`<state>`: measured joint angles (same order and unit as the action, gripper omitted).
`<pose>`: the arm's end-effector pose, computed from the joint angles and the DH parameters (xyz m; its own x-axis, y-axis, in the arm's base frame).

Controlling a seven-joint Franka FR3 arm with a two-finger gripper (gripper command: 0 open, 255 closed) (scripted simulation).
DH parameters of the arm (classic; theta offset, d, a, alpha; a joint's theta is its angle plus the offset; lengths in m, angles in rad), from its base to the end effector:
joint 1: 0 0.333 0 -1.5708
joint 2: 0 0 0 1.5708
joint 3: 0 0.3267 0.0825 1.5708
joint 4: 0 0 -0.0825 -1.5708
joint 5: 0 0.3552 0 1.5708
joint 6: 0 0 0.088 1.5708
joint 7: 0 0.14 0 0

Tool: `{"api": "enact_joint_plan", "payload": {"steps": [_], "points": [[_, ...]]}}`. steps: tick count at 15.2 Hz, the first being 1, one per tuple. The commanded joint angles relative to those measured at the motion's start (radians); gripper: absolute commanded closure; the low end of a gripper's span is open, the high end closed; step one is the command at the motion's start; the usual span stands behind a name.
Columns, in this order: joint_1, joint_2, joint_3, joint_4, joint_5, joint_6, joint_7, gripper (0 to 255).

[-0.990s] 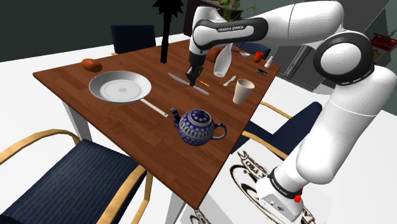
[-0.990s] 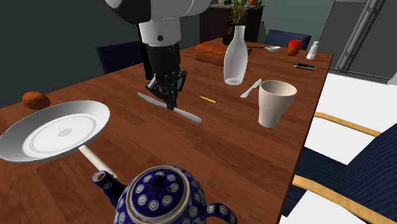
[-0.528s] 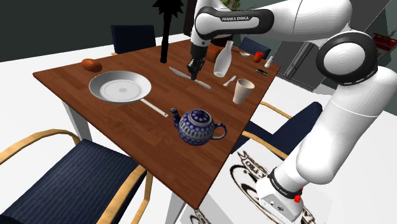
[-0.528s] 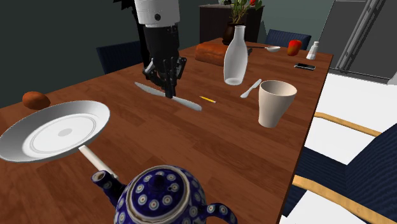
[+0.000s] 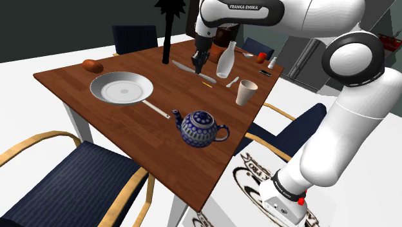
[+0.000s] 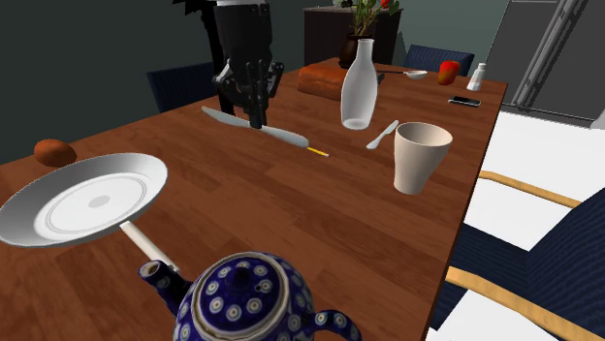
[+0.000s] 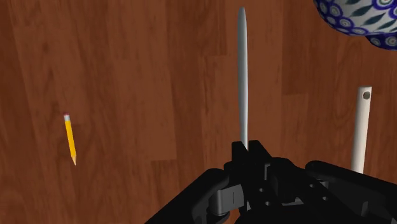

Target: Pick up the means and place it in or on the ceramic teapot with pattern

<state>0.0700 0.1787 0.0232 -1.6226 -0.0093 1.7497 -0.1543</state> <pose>0.5822 0.0524 0.4947 0.9678 0.2463 -0.0517 0.2465 -0.9691 -0.0031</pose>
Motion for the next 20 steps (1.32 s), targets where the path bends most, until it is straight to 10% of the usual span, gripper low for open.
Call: {"api": "enact_joint_plan", "payload": {"steps": [1,12,20], "points": [[0.0,-0.001,0.0,0.029,0.0,-0.03,0.0,255],[0.001,0.017,0.001,0.199,0.0,-0.182,0.0,255],[0.062,-0.248,0.054,-0.113,0.015,-0.135,0.113,255]]}}
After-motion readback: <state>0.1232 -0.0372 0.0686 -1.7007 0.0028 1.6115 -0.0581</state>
